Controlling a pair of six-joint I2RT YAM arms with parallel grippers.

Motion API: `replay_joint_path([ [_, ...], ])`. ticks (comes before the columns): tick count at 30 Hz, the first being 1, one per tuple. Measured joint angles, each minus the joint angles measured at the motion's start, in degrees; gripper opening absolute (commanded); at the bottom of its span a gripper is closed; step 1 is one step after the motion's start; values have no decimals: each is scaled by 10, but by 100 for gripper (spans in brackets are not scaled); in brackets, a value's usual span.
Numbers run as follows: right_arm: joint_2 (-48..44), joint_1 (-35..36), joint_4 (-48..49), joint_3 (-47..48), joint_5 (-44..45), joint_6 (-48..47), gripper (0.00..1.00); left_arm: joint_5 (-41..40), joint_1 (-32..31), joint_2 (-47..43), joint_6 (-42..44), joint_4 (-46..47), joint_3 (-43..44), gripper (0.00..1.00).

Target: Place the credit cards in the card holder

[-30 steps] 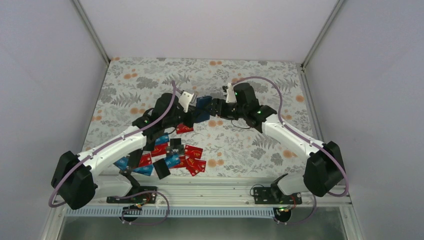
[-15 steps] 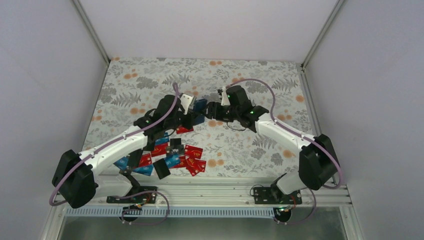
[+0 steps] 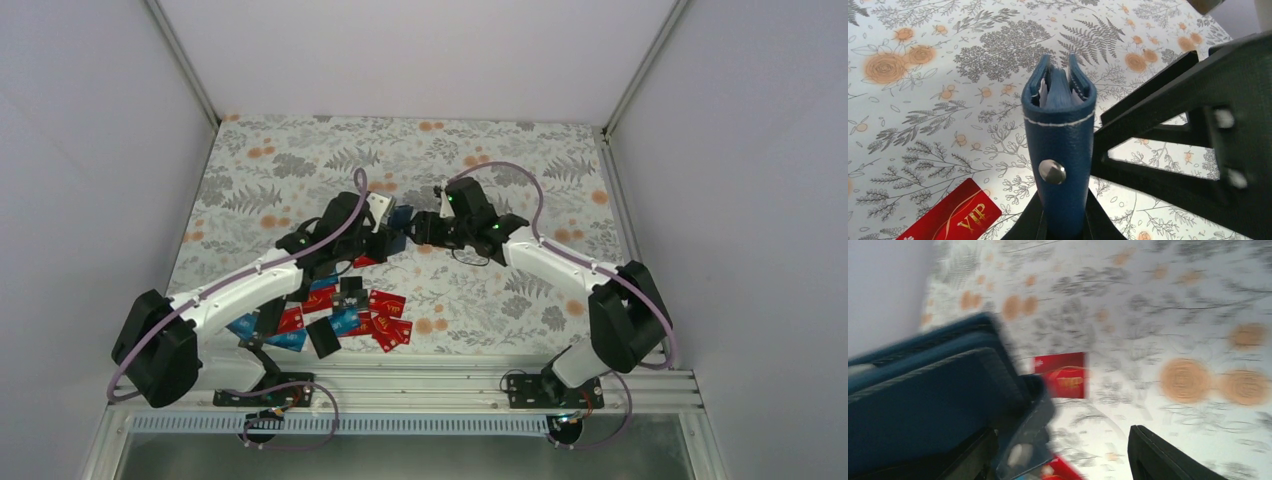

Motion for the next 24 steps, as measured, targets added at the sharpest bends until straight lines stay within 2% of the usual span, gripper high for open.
replay_joint_path([
  [5,19,-14,-35,-37,86,-12,67,11,-8,4,1,14,21,2],
  [11,11,-42,-76,-92,133,-25,68,-2,-14,9,4,13,58,2],
  [17,-108,-47,-52,-125,123,-57,75,-37,-14,36,-3,-14,69,2],
  [21,-192,-47,1,-156,90,-80,76,-62,-14,59,-25,-59,95,2],
  [24,-221,-47,29,-168,62,-92,75,-75,-14,65,-42,-81,115,2],
])
